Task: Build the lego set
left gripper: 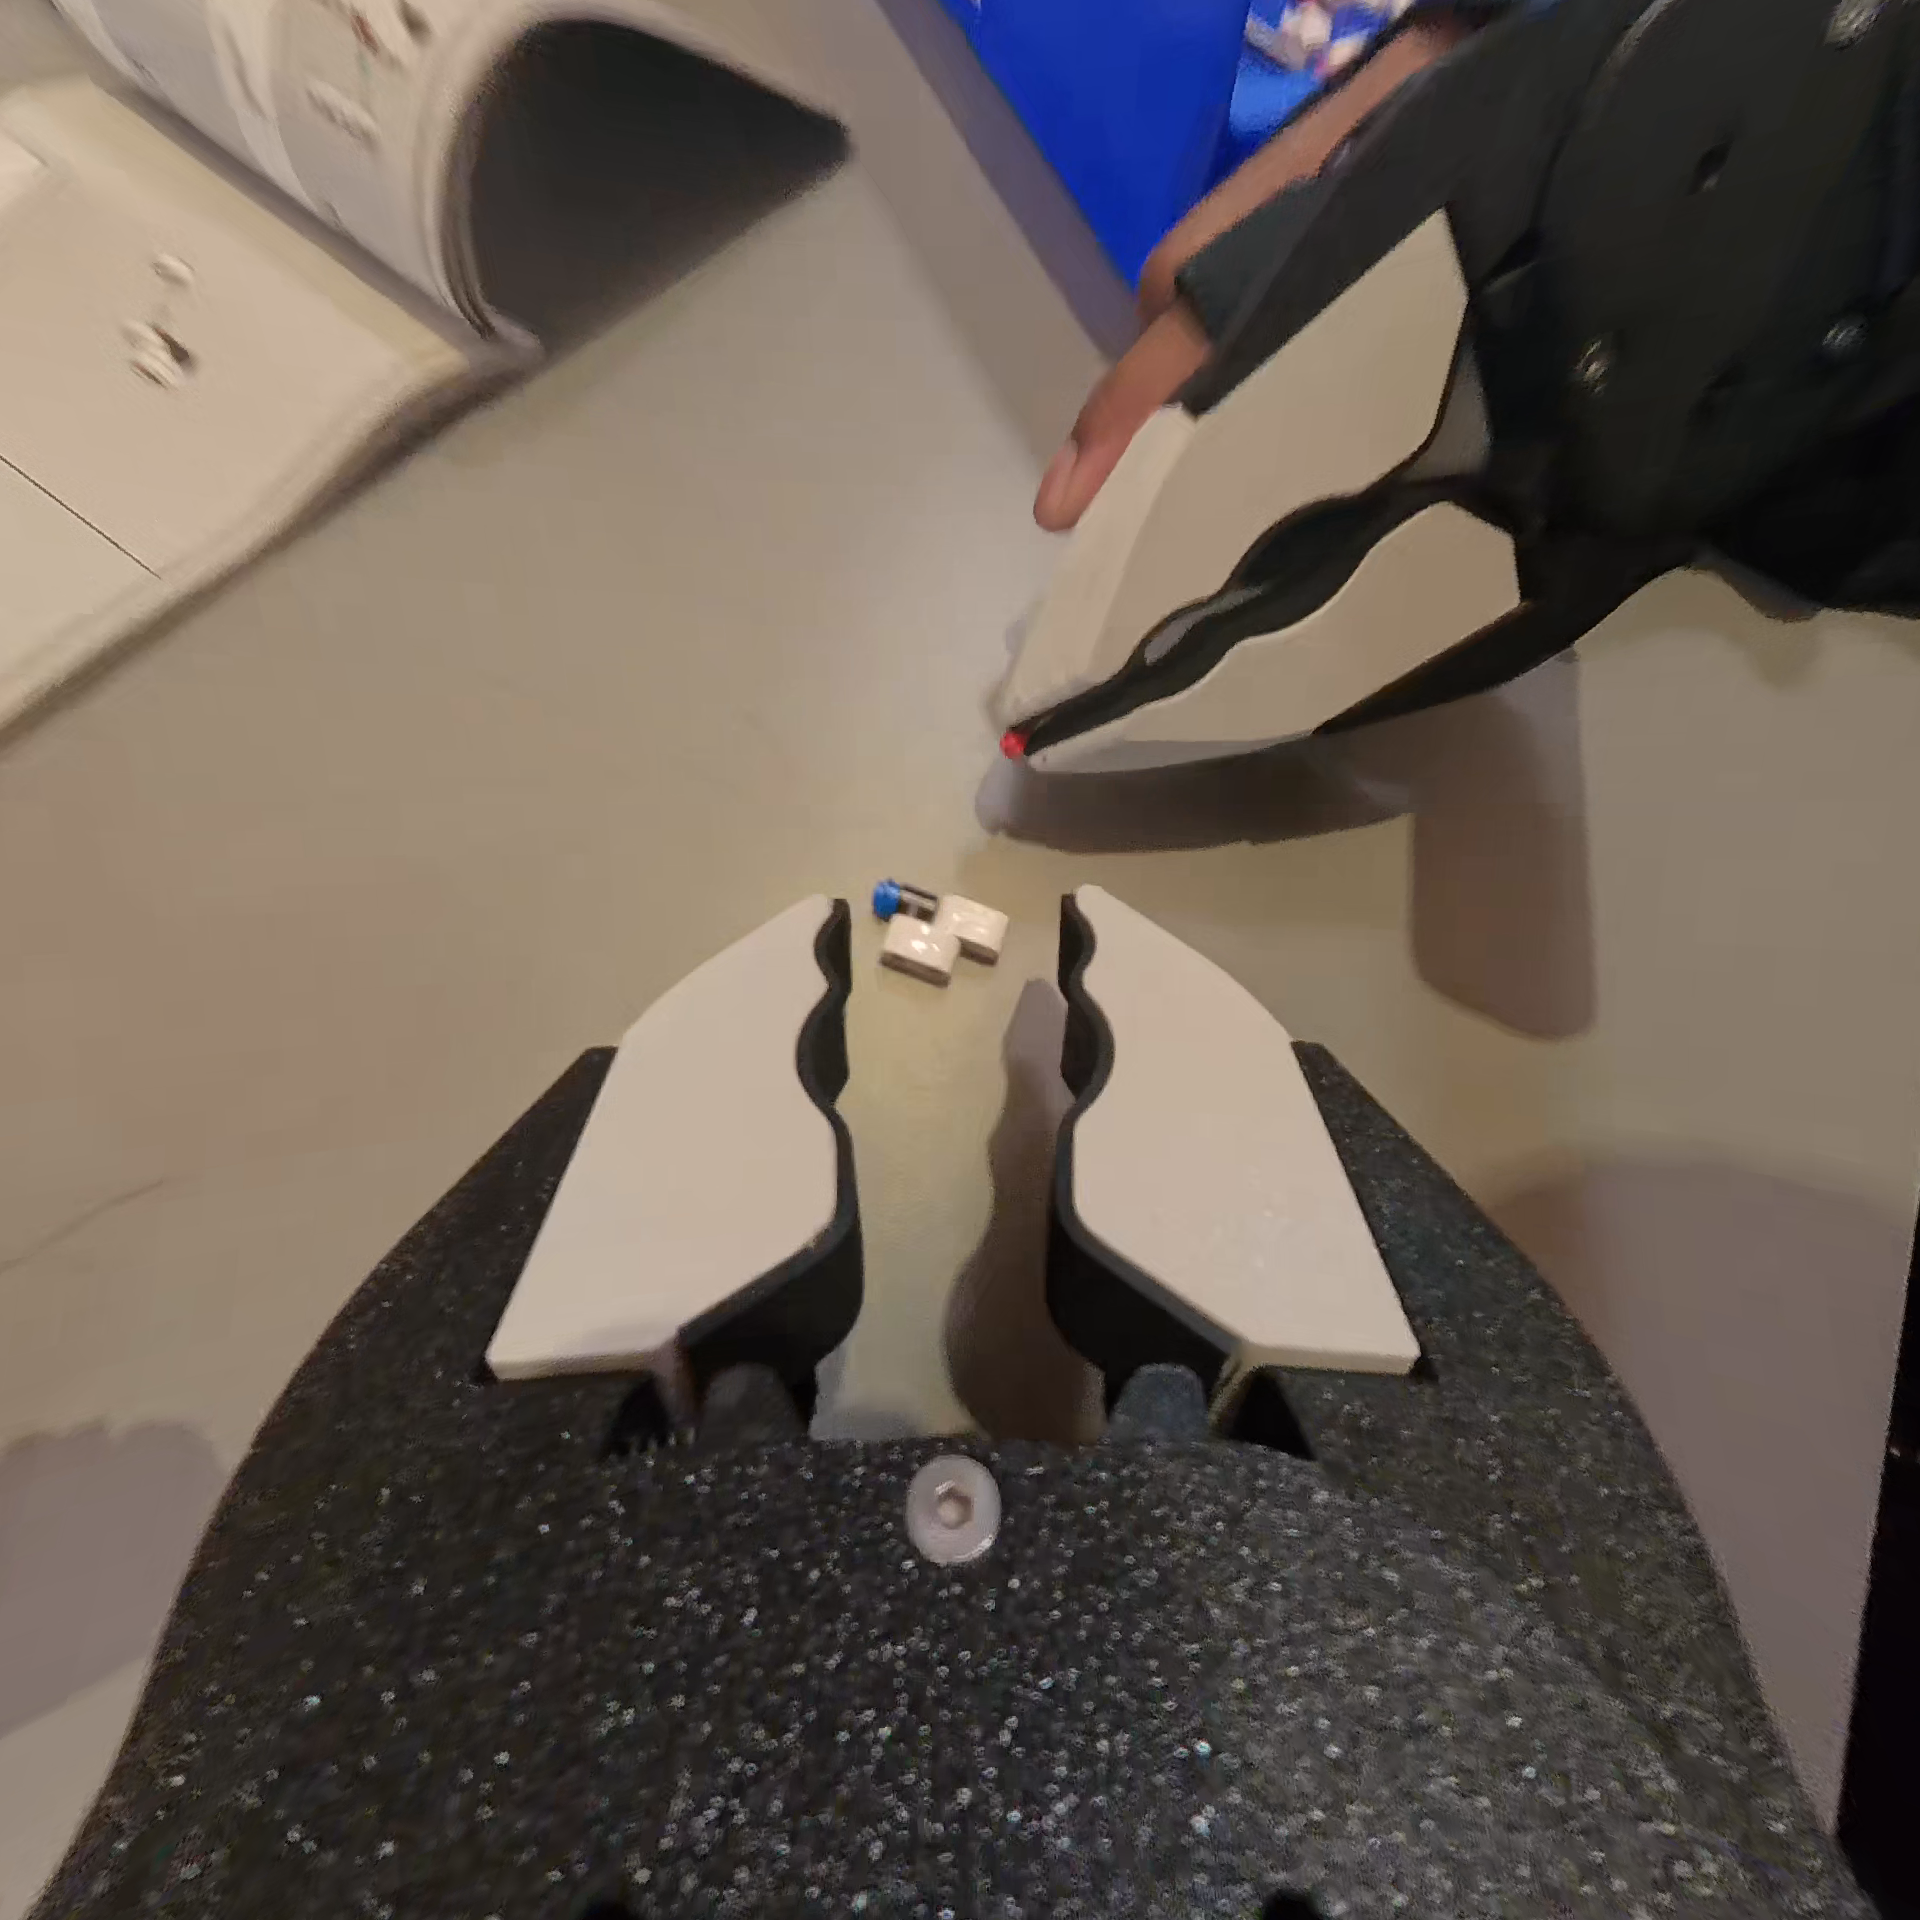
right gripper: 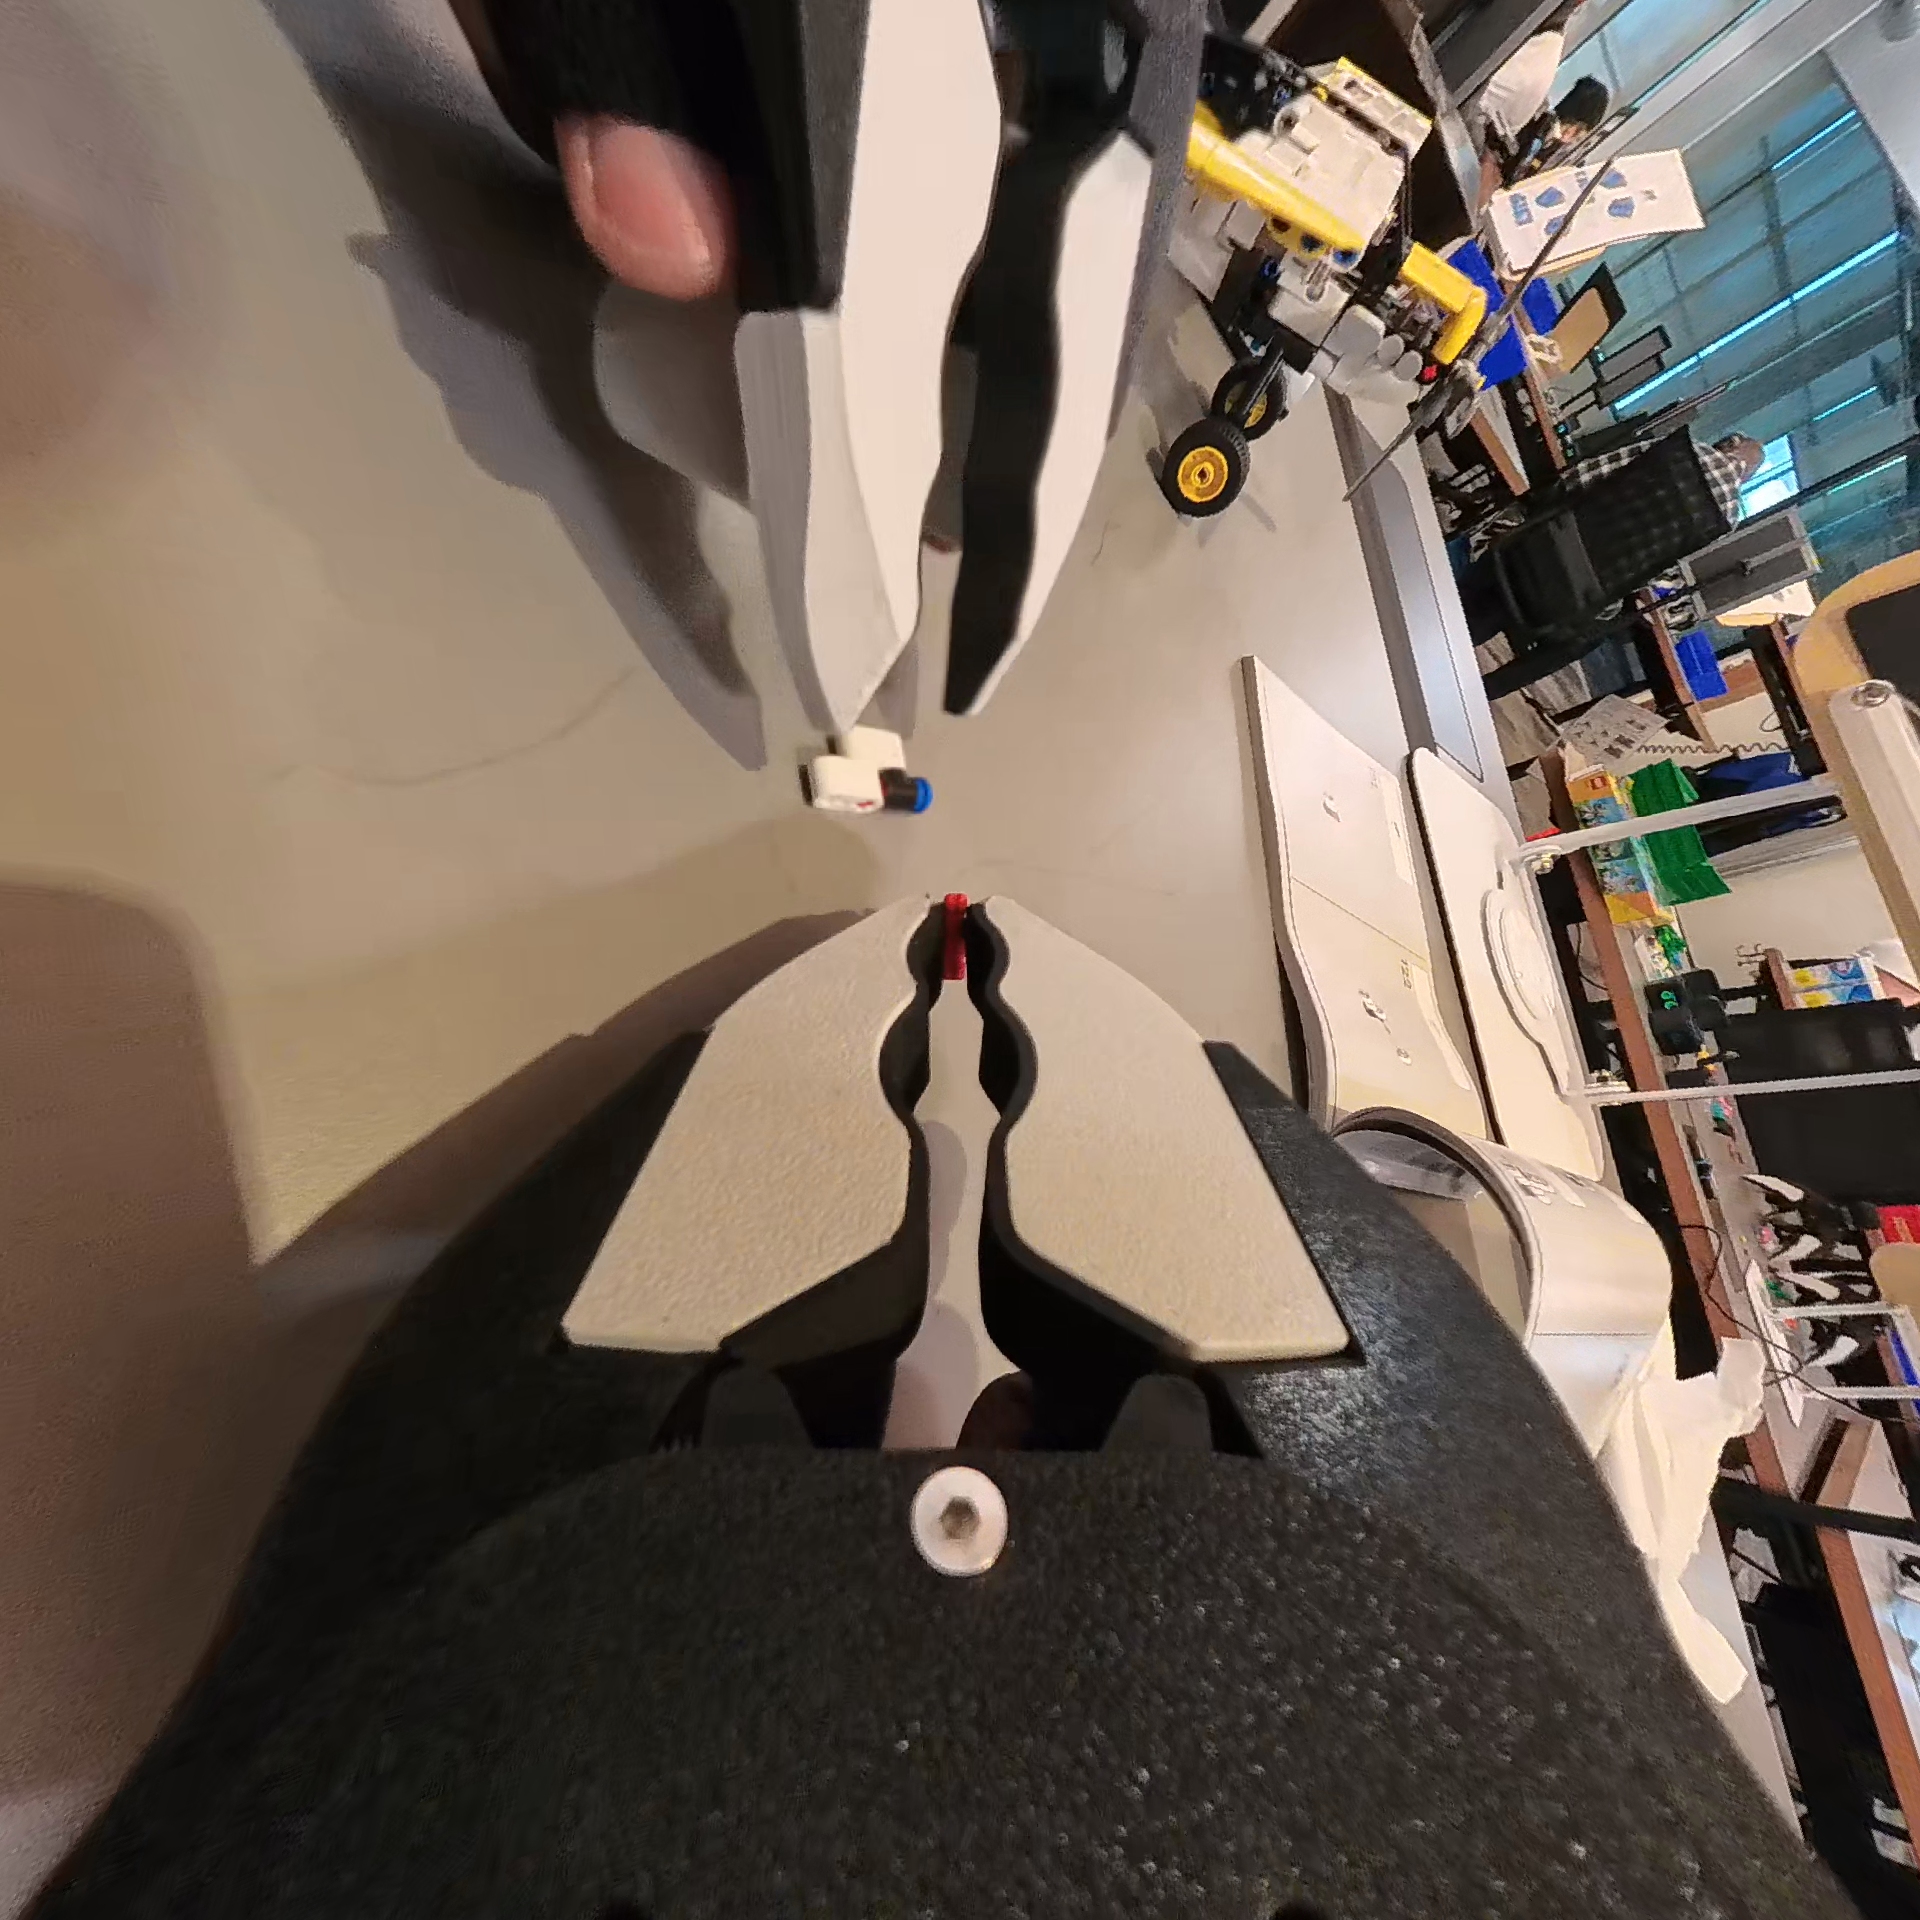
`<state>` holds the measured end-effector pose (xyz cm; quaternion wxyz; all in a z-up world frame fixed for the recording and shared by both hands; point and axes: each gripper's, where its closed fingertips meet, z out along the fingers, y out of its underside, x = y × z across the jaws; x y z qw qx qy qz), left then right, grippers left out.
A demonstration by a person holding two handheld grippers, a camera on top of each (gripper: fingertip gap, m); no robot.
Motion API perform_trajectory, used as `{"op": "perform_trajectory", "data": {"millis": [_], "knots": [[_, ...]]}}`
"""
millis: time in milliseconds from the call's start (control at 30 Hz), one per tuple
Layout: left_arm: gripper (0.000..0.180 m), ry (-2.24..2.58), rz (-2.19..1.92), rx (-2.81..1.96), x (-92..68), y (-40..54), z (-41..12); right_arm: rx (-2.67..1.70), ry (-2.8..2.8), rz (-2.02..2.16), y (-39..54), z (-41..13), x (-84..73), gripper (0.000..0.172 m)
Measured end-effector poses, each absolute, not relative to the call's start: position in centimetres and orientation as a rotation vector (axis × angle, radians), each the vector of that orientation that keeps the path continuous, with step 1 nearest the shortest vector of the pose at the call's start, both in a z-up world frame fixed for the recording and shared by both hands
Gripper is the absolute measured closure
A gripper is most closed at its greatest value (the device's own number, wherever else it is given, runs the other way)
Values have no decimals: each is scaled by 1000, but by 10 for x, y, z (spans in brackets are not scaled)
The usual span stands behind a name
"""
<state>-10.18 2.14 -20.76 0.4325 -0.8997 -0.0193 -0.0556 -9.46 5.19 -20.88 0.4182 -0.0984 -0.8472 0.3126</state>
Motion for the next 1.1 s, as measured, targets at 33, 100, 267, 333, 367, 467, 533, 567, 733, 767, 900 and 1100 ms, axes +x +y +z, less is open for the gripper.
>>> {"op": "perform_trajectory", "data": {"millis": [33, 100, 267, 333, 367, 467, 533, 567, 733, 767, 900, 1100], "knots": [[141, -40, -98, -2191, -105, 22, -198, -247, -2118, 788, 52, -208, -95, 168], [142, -39, -11, -2024, -112, 25, -169, -240, -2103, 792, 51, -205, -95, 168], [166, -23, -134, -1841, -106, 38, -129, -196, -2040, 762, 50, -197, -95, 168], [166, -59, -203, -2023, -105, 45, -156, -171, -2013, 729, 49, -195, -95, 168], [166, -61, -249, -2070, -101, 48, -166, -158, -2000, 716, 49, -193, -95, 168], [167, -106, -390, -2106, -91, 53, -183, -123, -1969, 694, 47, -189, -93, 168], [168, -132, -451, -2079, -89, 53, -182, -106, -1954, 671, 48, -189, -93, 168], [168, -142, -483, -2069, -88, 52, -181, -95, -1944, 677, 47, -187, -92, 168], [168, -186, -615, -2006, -84, 52, -176, -77, -1898, 699, 46, -178, -89, 168], [168, -184, -640, -1996, -83, 51, -175, -76, -1889, 705, 46, -177, -88, 168], [171, -172, -710, -1956, -77, 51, -170, -62, -1854, 724, 45, -170, -86, 168], [176, -157, -769, -1892, -74, 49, -162, -34, -1808, 760, 42, -161, -82, 168]]}}
